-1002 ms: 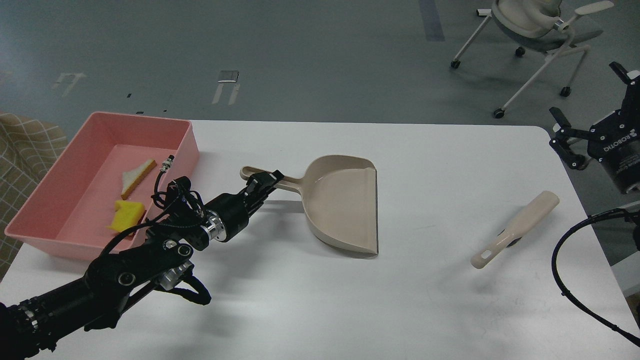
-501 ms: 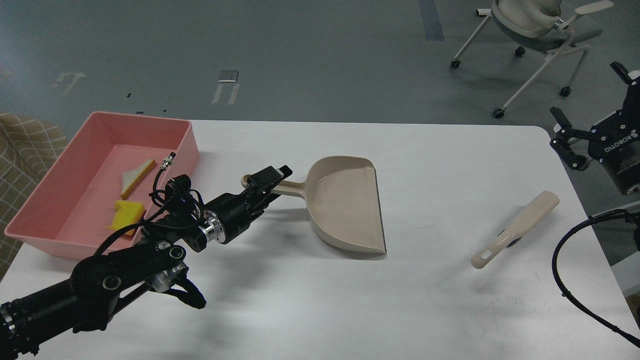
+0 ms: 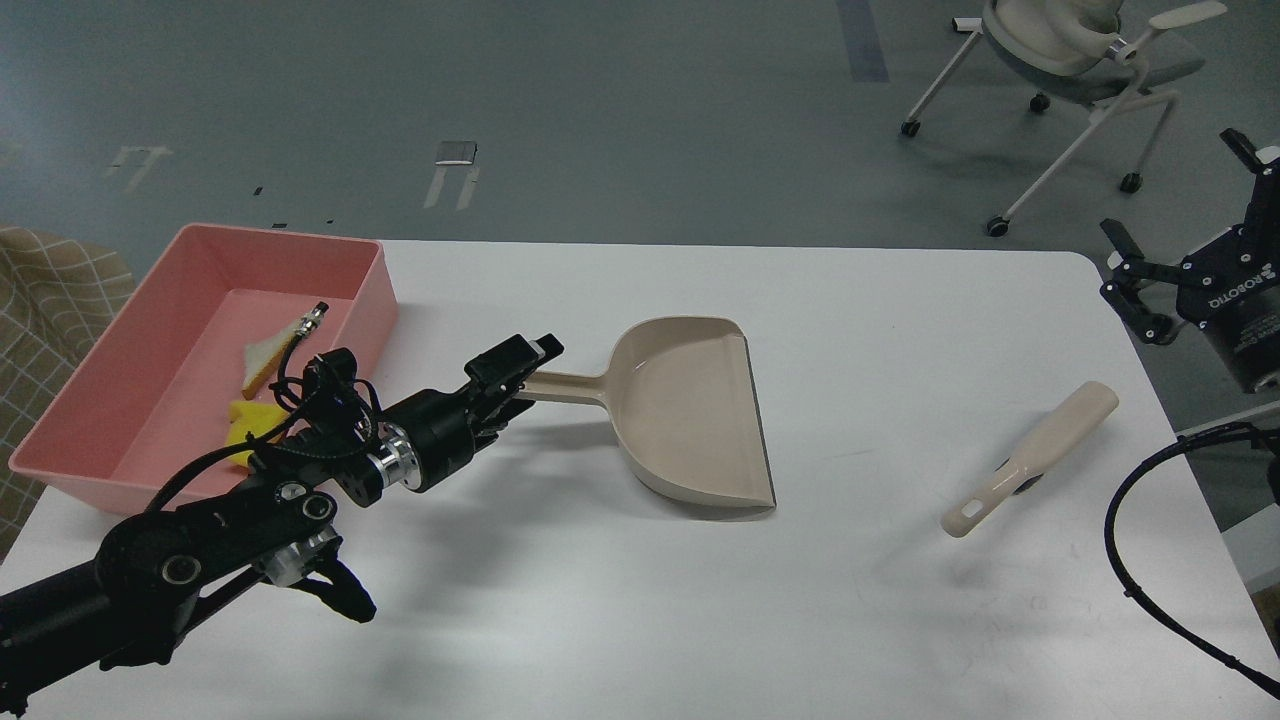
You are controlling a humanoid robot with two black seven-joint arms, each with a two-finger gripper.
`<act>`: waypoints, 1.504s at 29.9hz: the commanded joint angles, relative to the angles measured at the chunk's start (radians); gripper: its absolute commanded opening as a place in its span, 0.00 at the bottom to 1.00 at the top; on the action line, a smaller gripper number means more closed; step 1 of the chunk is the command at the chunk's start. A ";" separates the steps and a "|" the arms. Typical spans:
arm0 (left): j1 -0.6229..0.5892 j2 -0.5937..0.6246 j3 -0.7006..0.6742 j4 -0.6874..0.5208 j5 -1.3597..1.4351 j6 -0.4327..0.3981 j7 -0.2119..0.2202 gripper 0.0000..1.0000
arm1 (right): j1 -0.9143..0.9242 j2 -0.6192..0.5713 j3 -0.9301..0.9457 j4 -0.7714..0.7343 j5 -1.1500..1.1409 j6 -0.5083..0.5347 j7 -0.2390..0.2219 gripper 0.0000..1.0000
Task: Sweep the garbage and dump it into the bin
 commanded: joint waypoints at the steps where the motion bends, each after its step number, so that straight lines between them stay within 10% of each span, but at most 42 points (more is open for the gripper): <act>1: 0.013 0.045 0.000 -0.048 -0.001 -0.026 0.000 0.98 | 0.000 0.000 0.001 -0.003 0.000 0.000 0.000 1.00; 19: 0.016 0.266 -0.049 -0.185 -0.105 -0.079 -0.006 0.98 | -0.006 -0.008 0.001 -0.014 0.001 0.000 0.000 1.00; 31: 0.016 0.300 -0.405 -0.189 -0.268 -0.130 -0.017 0.98 | 0.024 -0.023 0.038 -0.012 0.006 0.000 0.000 1.00; 45: -0.088 0.055 -0.713 0.142 -0.375 -0.259 -0.011 0.98 | 0.236 -0.017 0.041 -0.092 0.070 0.000 0.000 1.00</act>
